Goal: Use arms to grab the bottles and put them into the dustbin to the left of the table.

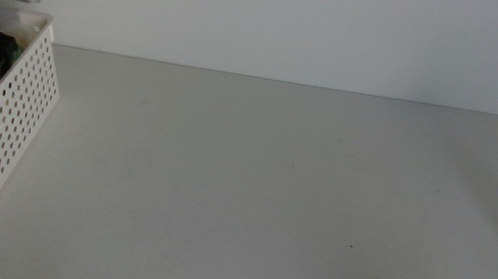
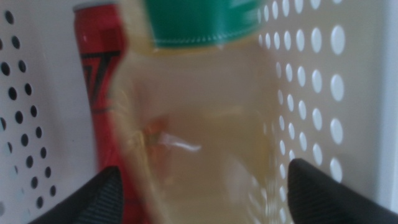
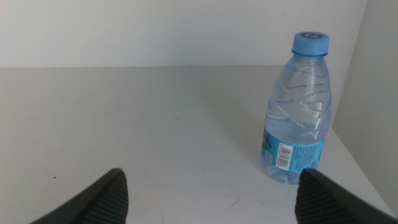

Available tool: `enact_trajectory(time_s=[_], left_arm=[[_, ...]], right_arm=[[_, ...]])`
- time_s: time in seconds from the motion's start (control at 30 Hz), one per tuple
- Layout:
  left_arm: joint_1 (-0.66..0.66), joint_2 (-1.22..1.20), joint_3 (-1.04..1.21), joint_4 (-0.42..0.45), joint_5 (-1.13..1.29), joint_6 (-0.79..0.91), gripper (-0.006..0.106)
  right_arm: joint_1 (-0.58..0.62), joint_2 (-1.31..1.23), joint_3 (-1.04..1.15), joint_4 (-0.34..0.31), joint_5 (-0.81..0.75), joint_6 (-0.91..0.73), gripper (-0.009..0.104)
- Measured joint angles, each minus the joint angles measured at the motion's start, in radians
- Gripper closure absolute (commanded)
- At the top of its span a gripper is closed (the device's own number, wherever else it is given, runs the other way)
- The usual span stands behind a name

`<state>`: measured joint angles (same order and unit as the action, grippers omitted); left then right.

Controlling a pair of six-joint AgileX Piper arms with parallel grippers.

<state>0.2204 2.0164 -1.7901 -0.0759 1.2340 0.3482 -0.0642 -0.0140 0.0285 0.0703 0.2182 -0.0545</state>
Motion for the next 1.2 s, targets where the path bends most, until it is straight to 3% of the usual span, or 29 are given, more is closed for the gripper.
enact_trajectory(time_s=[0.3, 0.4, 0.6, 0.77, 0.9, 1.1, 1.2], left_arm=[[-0.001, -0.045, -0.041, -0.006, 0.002, -0.027, 0.007], [-0.008, -0.108, -0.058, -0.047, 0.002, -0.041, 0.007], [-0.070, -0.268, -0.015, -0.217, 0.000, 0.043, 0.008], [-0.163, -0.476, 0.220, -0.425, -0.162, 0.244, 0.008], [-0.234, -0.657, 0.435, -0.525, -0.299, 0.359, 0.008], [-0.306, -0.940, 0.723, -0.532, -0.437, 0.380, 0.008], [-0.365, -1.072, 0.833, -0.391, -0.478, 0.228, 0.008]], right_arm=[[0.000, 0.000, 0.000, 0.000, 0.000, 0.000, 0.025], [0.000, 0.000, 0.000, 0.000, 0.000, 0.000, 0.025], [0.000, 0.000, 0.000, 0.000, 0.000, 0.000, 0.025], [0.000, 0.000, 0.000, 0.000, 0.000, 0.000, 0.025], [0.000, 0.000, 0.000, 0.000, 0.000, 0.000, 0.025], [0.000, 0.000, 0.000, 0.000, 0.000, 0.000, 0.025], [0.000, 0.000, 0.000, 0.000, 0.000, 0.000, 0.025]])
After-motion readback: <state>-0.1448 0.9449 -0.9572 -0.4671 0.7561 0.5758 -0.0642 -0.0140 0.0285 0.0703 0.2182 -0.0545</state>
